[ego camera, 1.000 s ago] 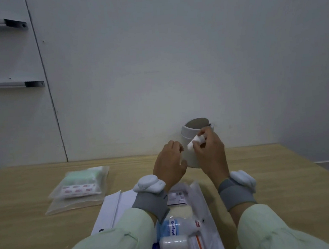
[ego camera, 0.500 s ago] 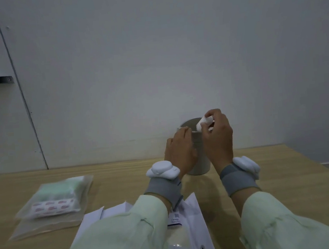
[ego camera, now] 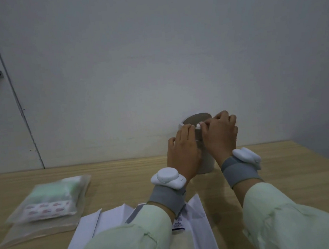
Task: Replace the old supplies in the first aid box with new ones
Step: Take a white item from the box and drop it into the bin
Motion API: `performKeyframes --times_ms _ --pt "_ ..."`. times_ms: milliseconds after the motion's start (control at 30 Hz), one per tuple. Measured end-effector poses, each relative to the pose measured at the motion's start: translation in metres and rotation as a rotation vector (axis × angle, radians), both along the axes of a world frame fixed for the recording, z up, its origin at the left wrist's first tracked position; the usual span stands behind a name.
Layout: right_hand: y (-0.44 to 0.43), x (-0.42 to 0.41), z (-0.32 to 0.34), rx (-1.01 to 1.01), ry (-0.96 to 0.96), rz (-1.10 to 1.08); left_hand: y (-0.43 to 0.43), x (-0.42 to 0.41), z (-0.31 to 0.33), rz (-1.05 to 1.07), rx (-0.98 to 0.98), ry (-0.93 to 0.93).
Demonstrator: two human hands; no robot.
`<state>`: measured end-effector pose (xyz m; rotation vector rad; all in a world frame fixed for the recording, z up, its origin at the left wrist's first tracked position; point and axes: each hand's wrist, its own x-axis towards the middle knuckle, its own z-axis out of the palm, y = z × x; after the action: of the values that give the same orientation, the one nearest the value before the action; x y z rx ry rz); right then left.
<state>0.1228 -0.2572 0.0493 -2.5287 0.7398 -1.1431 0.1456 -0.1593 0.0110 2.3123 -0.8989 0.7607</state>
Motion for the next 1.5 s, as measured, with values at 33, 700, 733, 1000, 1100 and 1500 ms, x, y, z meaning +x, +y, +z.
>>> performKeyframes --times_ms 33,700,733,1000,1100,1500 --pt "0.0 0.001 -0.001 -0.005 0.015 -0.014 0.0 0.0 -0.001 -0.013 -0.002 0.009" --pt "0.005 -0.006 0.003 -0.042 0.15 0.171 0.001 -0.001 0.005 -0.046 0.058 0.004" --pt "0.005 -0.007 0.004 -0.06 0.194 0.183 0.002 -0.001 0.005 -0.058 0.053 0.02" --pt "0.002 -0.008 -0.003 -0.147 0.235 0.122 0.006 0.002 0.008 -0.085 0.078 0.089" --pt "0.0 -0.013 -0.01 -0.186 0.235 0.083 0.006 -0.003 0.007 -0.11 0.088 0.097" --pt "0.02 -0.036 0.003 -0.084 0.17 0.141 0.034 -0.017 0.015 -0.059 0.227 0.268"
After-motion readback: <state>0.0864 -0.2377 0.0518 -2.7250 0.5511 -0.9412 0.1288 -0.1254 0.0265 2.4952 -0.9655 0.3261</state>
